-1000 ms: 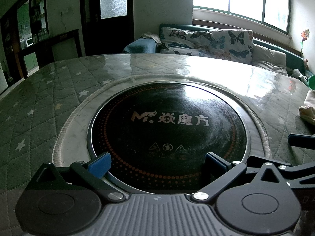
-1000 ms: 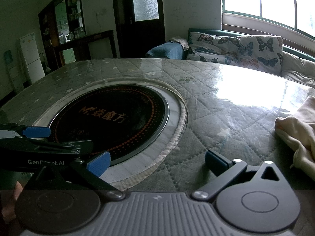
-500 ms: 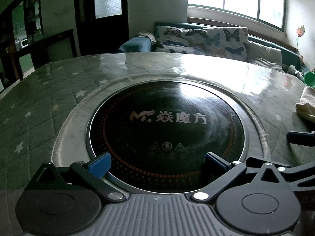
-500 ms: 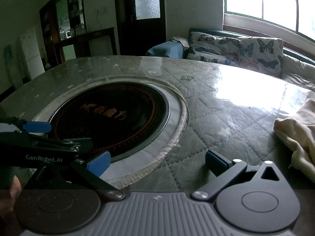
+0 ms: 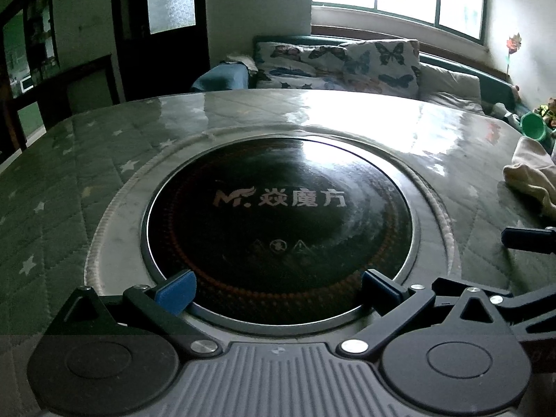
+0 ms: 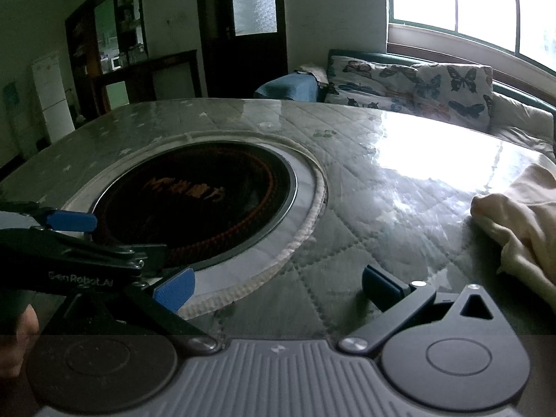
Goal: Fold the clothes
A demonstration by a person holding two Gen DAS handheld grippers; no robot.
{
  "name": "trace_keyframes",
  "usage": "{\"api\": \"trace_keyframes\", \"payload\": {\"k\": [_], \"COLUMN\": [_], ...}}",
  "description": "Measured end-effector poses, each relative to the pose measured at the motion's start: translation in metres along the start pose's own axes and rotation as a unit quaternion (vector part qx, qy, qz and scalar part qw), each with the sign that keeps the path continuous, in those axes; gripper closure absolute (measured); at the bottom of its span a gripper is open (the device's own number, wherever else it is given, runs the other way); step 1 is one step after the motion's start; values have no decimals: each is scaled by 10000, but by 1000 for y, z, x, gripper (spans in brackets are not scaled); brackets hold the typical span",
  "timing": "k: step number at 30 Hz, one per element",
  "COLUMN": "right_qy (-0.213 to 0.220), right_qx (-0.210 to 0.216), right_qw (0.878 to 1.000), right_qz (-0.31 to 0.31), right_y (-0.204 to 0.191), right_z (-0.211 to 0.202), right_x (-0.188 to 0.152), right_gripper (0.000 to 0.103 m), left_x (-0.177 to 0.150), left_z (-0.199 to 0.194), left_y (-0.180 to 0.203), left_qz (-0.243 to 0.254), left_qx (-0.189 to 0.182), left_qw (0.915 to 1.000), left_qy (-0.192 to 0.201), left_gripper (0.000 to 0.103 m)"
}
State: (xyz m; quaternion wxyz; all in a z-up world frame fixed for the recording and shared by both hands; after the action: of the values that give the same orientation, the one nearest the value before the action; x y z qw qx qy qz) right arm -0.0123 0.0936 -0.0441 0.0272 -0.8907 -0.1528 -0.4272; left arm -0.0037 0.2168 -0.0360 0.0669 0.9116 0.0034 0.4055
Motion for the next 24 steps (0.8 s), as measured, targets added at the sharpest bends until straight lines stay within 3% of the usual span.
{"api": "trace_keyframes", "payload": {"k": [24], "right_qy": [19], "right_qx": [-23], "right_qw": [10000], "right_qz": [57], "right_y": [0], "right_z": [-14], "right_x": [-10], "right_gripper": [0], "left_x": [1], "left_z": [-21], "left_y": [1], "left_qz": [24], "left_qx": [-184], "left_qw": [9998], "left_qy": [54], "left_gripper": [0]}}
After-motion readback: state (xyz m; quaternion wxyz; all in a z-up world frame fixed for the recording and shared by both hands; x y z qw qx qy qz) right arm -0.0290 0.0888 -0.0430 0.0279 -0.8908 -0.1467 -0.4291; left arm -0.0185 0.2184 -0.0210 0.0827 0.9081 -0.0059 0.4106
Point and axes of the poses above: each gripper's, at about its wrist camera, not at the fingertips, and z roughly the way its jaws point, y to its right, x to its top, the point moved 4 cm from there along z, roughly the way its jaws point, and after that the axes turned 12 degrees about -x, right-handed, at the moved point
